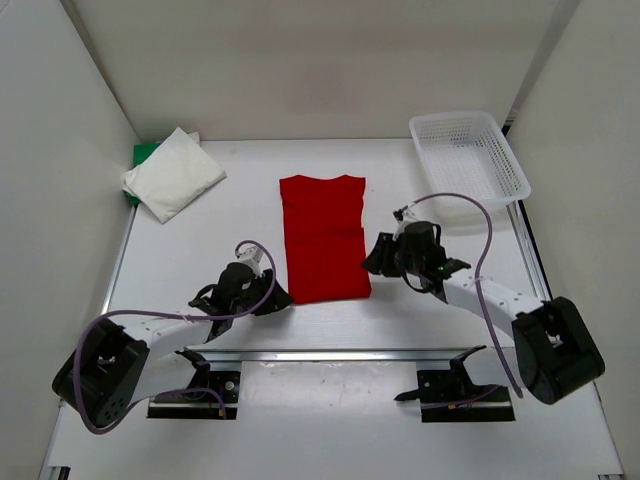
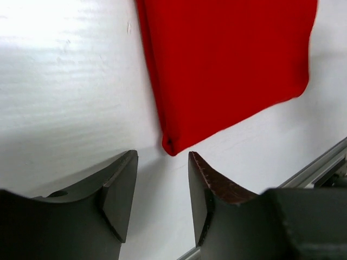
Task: Fold and stack the t-shirts
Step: Grab one side of the 2/3 rectangular tshirt with both arms
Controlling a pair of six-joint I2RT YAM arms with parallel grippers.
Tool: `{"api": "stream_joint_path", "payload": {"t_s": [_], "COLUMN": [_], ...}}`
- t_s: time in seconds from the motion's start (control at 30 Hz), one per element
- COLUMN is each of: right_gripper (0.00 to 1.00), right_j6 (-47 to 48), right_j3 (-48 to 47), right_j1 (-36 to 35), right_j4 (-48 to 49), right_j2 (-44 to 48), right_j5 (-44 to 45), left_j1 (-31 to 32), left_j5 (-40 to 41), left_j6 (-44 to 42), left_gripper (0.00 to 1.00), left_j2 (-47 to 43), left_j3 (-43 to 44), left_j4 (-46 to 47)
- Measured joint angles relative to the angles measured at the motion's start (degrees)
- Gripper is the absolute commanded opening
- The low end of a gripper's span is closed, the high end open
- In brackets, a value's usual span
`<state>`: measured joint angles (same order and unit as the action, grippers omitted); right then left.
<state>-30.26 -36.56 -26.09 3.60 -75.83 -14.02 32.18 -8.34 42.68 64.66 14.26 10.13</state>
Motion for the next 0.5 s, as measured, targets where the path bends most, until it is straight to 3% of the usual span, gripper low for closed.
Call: {"api": "stream_joint_path", "payload": {"t_s": [0.13, 0.23, 0.4, 0.5], "right_gripper": [0.45, 0.47, 0.42, 0.32], "right_j6": [-1.55, -3.04, -4.81, -5.73], "right_j3": [10.25, 15.87, 17.51, 17.81], "right_j1": [0.31, -0.31, -0.07, 0.42], "right_j4": [1.38, 2.49, 7.69, 10.99], "right_j2": [4.92, 5.86, 4.79, 2.69], "right_j5": [-1.03, -2.21, -4.15, -5.29], "left_j1": [1.33, 1.7, 2.12, 2.45], "left_j5": [-0.22, -0.13, 0.33, 0.52], "left_j6": [0.15, 0.28, 0.46, 0.66], "left_gripper": [0.54, 0.52, 0.49, 0.46], "left_j2": [2.03, 2.91, 3.65, 4.35], "left_j3": [0.15, 0.15, 0.13, 0.13], "left_j4": [1.7, 2.86, 3.78, 4.52]}}
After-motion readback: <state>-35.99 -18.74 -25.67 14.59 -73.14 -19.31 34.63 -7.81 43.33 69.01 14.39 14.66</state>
